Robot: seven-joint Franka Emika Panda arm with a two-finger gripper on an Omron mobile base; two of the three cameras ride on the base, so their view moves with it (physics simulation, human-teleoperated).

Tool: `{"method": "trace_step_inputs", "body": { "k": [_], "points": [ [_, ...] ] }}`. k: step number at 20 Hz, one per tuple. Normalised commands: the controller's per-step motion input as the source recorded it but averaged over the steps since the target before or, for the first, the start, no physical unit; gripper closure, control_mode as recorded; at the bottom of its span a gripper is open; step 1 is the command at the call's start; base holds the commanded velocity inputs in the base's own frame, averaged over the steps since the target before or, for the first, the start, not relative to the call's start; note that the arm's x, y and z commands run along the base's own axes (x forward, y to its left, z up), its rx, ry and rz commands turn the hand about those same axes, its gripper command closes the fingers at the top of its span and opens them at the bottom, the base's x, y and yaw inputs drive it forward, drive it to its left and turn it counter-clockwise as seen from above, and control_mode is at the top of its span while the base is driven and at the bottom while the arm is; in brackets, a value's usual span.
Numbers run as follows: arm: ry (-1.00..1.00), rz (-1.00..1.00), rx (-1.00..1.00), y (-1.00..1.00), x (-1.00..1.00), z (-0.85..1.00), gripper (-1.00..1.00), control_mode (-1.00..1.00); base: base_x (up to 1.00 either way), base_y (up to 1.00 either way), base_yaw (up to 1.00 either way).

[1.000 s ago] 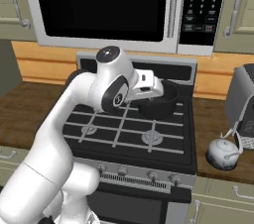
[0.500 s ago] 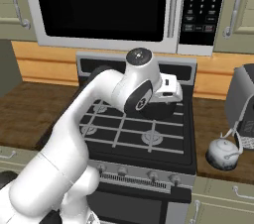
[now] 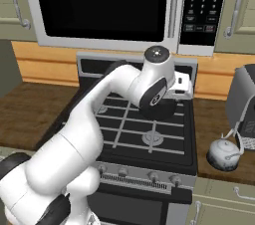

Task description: Pick the kettle from the counter and place it on a stove burner. Then turn the burner on.

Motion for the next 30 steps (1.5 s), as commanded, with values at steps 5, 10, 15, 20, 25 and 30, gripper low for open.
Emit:
{"method": "trace_step_inputs", "body": {
  "k": [5,10,15,20,25,30],
  "points": [
    [0.21,-0.04,0.02,-0.10,0.22,-0.26,-1.00,-1.00,0.00,0.00,0.00],
    [0.54,-0.02,0.02,-0.18,0.17,-0.46,-1.00,-1.00,0.00,0.00,0.00],
    [0.29,-0.01,0.12,-0.46,0.02,-0.34,-1.00,-1.00,0.00,0.00,0.00],
    [0.03,-0.06,0.18,-0.63,0.00,-0.08,-1.00,-1.00,0.00,0.00,0.00],
    [0.02,-0.09,0.10,-0.56,-0.02,-0.03,-1.00,-1.00,0.00,0.00,0.00],
    [0.00,-0.03,0.00,-0.24,-0.01,-0.23,-1.00,-1.00,0.00,0.00,0.00]
  ]
}}
